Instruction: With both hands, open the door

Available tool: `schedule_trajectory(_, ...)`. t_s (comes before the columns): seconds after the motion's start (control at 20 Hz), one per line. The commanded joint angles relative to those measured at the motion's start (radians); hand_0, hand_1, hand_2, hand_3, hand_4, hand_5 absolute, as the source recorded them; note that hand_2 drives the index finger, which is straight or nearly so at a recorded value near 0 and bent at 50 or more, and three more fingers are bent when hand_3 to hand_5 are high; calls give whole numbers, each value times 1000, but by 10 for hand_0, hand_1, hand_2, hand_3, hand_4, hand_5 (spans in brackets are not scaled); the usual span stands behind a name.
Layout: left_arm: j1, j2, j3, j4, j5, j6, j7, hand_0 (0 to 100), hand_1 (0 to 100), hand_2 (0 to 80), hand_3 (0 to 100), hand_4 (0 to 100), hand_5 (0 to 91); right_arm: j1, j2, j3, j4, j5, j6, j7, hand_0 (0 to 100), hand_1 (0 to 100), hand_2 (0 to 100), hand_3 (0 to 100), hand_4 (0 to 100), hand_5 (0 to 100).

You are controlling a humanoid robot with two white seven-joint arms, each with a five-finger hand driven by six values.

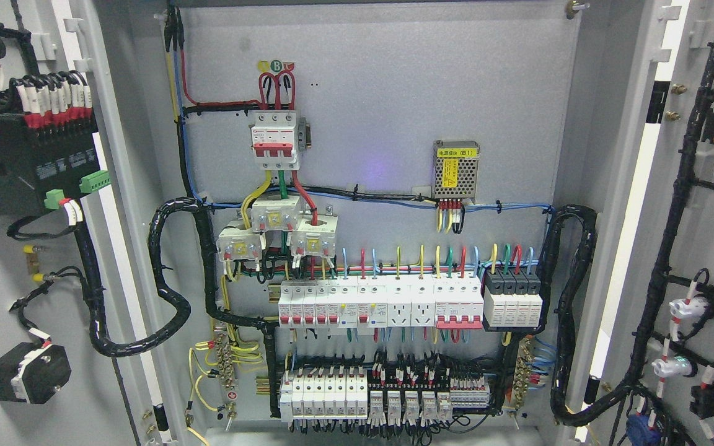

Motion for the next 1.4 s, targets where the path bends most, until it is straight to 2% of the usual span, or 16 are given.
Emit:
schedule_trajectory(0.0,-8,43,114,64,31,-104,4,0,0,0,0,33,0,-1,-39,-54,68,-3,0,5,0,0,0,0,0,0)
schedule_trajectory(0.2,-19,52,132,80,47,-30,4,0,0,0,0,33,0,-1,-45,-79,82,-5,-1,8,0,0,0,0,0,0)
schedule_trajectory(0.45,-54,57,157,101,54,36,4,0,0,0,0,33,0,-3,-54,-79,87,-11,0,9,0,0,0,0,0,0)
schedule_trajectory(0.65,-78,83,174,142,56,125,4,0,0,0,0,33,0,-1,-60,-77,84,-11,-1,11,0,0,0,0,0,0)
schedule_trajectory(0.85,-135,112,171,221,56,136,9,0,0,0,0,33,0,3,-62,-66,68,-57,-1,11,0,0,0,0,0,0)
schedule_trajectory(1.15,-204,152,175,285,65,220,7,0,0,0,0,33,0,84,-106,-62,36,-72,-1,14,0,0,0,0,0,0)
schedule_trajectory(1.3,-210,158,197,297,65,236,6,0,0,0,0,33,0,134,-132,-60,24,-72,-1,69,0,0,0,0,0,0)
schedule_trajectory(1.35,-212,158,200,297,65,249,6,0,0,0,0,33,0,141,-135,-60,24,-72,-1,74,0,0,0,0,0,0)
